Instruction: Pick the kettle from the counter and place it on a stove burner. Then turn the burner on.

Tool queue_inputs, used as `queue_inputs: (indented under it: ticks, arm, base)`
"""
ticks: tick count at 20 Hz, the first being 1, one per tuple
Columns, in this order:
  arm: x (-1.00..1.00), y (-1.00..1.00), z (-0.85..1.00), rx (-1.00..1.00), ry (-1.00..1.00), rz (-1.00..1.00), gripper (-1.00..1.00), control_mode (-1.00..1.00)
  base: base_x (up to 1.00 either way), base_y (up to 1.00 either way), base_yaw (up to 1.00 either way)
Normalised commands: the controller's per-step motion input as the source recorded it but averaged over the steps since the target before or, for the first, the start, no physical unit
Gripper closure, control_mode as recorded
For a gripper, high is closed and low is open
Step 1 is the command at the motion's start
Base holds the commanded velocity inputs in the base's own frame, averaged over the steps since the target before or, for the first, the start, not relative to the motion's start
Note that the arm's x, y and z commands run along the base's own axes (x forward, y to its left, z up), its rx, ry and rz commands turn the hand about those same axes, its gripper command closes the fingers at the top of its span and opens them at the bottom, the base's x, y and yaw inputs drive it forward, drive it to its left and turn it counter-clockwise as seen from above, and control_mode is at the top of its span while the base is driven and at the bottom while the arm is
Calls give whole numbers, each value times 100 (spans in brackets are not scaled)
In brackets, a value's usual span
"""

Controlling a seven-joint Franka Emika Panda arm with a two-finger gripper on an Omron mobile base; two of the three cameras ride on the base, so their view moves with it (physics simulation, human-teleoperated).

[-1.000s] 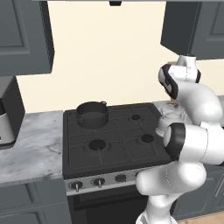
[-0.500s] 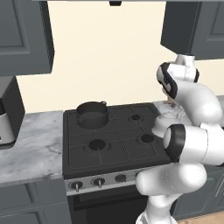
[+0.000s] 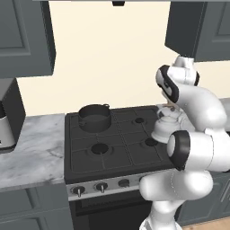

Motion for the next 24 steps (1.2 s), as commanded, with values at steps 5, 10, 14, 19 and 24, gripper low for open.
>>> queue_inputs:
  ticks: [5, 10, 14, 19, 24]
  arm:
    - [8, 19, 0, 0, -1, 0, 100, -100]
    - [21, 16, -3, 0, -2, 0, 100, -100]
    - [23, 17, -11, 0, -1, 0, 100, -100]
    - [7, 6, -10, 0, 0, 0, 100, -100]
    - [0, 0, -6, 0, 0, 0, 100, -100]
  base:
    - [0, 0, 0]
    - [0, 0, 0]
    - [0, 0, 0]
    - [0, 0, 0]
    - [0, 0, 0]
